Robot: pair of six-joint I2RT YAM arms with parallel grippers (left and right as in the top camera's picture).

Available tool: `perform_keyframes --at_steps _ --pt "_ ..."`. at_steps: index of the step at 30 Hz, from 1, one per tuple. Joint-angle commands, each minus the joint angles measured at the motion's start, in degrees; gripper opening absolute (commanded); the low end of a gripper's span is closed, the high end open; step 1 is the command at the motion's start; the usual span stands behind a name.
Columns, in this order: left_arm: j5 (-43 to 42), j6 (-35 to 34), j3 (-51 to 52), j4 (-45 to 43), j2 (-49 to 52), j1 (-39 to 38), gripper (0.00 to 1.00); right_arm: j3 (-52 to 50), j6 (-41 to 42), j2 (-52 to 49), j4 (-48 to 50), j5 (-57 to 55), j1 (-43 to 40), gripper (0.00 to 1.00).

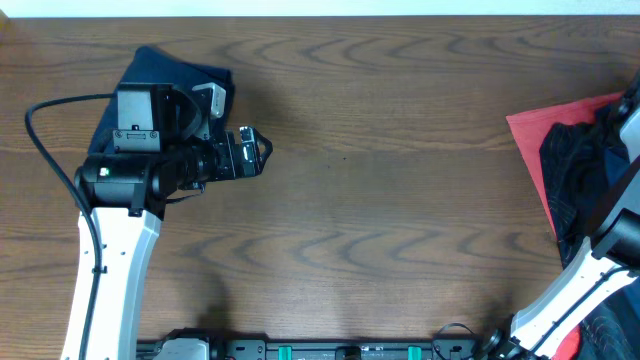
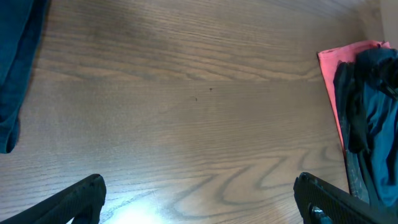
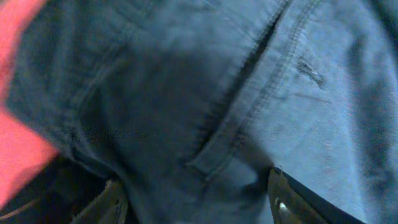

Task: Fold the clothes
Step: 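Reach the right gripper to the dark shorts on the red cloth and grasp, then drag the navy shorts with the right gripper onto the table center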

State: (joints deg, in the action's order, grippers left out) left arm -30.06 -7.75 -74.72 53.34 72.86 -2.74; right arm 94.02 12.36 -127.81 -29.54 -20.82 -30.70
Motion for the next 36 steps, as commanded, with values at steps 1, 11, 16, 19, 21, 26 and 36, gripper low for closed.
perform_keyframes --at_steps 1,11,16,19,21,26,36 --pt "-0.76 -0.26 -1.05 -0.11 -0.09 -0.20 0.98 0.72 0.07 -0.63 -0.42 -1.16 -0.72 0.67" --pt "-0.79 -0.28 -1.05 0.20 -0.07 -0.20 0.98 0.72 0.85 -2.16 -0.68 3.02 -0.74 0.57" --pt "-0.81 -0.28 -1.05 0.20 -0.07 -0.24 0.98 0.72 0.90 -2.19 -0.85 2.95 -0.87 0.16" --pt "-0.79 -0.28 -1.05 0.17 -0.07 -0.24 0.98 1.88 0.85 -1.49 -2.32 3.61 -0.96 0.01" --pt "-0.81 -0.28 -1.05 0.17 -0.07 -0.24 0.98 3.48 0.04 0.55 -4.13 7.63 -0.96 0.01" --pt "-0.76 -0.26 -1.05 0.17 -0.04 -0.24 0.98 5.22 -0.83 10.56 -6.23 16.76 0.48 0.01" --pt "1.18 -0.28 -1.05 0.17 -0.07 -0.22 0.98 5.22 -0.72 26.18 -12.33 25.03 14.08 0.01"
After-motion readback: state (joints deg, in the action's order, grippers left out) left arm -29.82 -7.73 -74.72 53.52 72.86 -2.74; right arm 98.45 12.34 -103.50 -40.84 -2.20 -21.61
